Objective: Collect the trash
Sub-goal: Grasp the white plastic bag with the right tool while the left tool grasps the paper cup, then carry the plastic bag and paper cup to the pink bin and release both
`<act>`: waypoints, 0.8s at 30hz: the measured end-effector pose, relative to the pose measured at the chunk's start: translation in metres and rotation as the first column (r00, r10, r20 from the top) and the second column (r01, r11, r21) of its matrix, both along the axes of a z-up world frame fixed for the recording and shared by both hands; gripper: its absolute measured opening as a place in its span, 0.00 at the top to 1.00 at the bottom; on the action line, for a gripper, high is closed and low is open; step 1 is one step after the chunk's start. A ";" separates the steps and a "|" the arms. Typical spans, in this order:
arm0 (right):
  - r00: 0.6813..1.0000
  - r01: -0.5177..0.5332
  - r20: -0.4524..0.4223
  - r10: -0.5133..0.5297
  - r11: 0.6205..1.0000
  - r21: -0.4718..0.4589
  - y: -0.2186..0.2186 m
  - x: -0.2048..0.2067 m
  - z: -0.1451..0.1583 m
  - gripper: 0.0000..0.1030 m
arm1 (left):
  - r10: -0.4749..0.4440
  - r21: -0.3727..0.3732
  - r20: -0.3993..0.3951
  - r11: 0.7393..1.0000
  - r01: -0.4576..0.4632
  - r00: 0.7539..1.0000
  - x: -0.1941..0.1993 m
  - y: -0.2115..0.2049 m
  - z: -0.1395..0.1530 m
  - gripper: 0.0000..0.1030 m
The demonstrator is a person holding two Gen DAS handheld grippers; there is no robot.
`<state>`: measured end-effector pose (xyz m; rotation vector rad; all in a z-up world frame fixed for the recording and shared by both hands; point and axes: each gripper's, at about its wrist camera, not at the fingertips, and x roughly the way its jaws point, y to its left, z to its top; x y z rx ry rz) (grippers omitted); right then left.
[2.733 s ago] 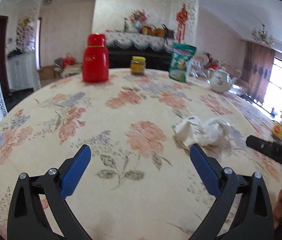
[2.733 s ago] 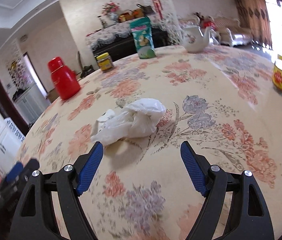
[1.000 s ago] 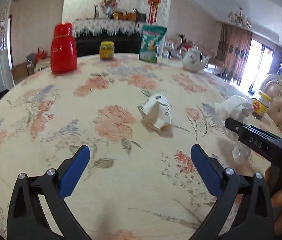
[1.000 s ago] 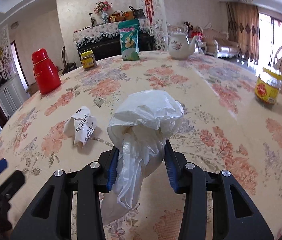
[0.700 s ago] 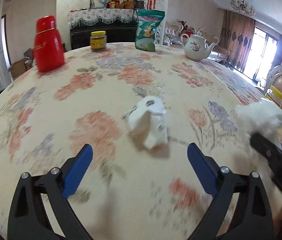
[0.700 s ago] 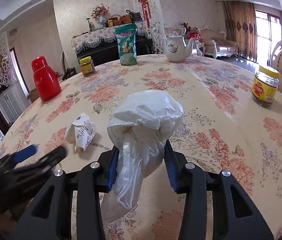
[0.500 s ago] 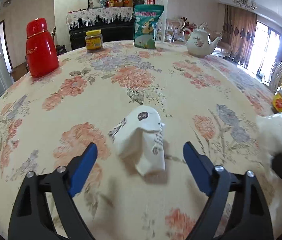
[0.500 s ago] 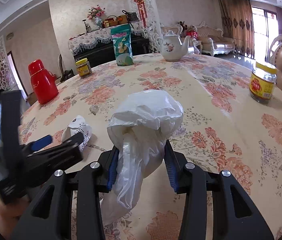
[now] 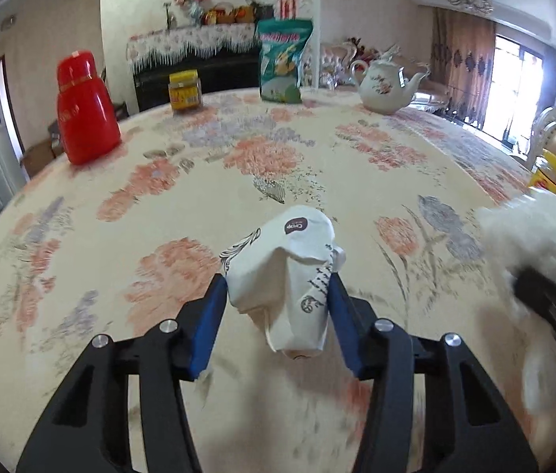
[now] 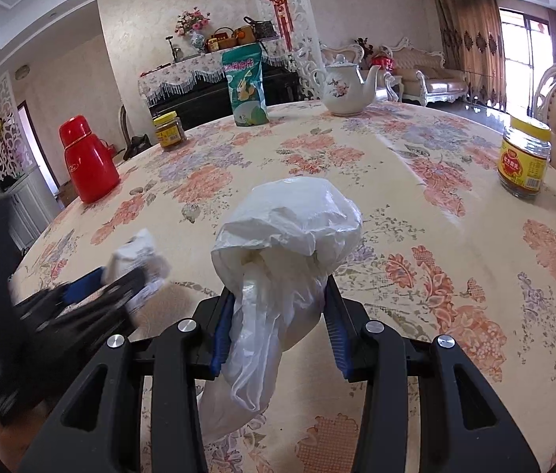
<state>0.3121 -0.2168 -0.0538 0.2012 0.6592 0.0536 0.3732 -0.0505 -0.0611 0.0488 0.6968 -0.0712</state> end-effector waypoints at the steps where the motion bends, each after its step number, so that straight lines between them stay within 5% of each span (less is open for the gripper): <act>1: 1.000 -0.002 -0.002 0.002 1.000 0.000 0.000 0.000 -0.001 0.60 | 0.003 -0.005 0.018 1.000 -0.003 1.000 -0.015 0.006 0.004 0.51; 12: 0.996 -0.093 0.001 0.093 0.995 -0.048 0.027 -0.005 0.000 0.60 | 0.025 -0.050 0.146 0.999 -0.018 0.989 -0.112 0.034 0.036 0.51; 24: 0.986 -0.164 0.015 0.168 0.977 -0.137 0.060 -0.011 0.000 0.60 | 0.087 -0.102 0.176 0.992 -0.070 0.980 -0.124 0.059 0.026 0.51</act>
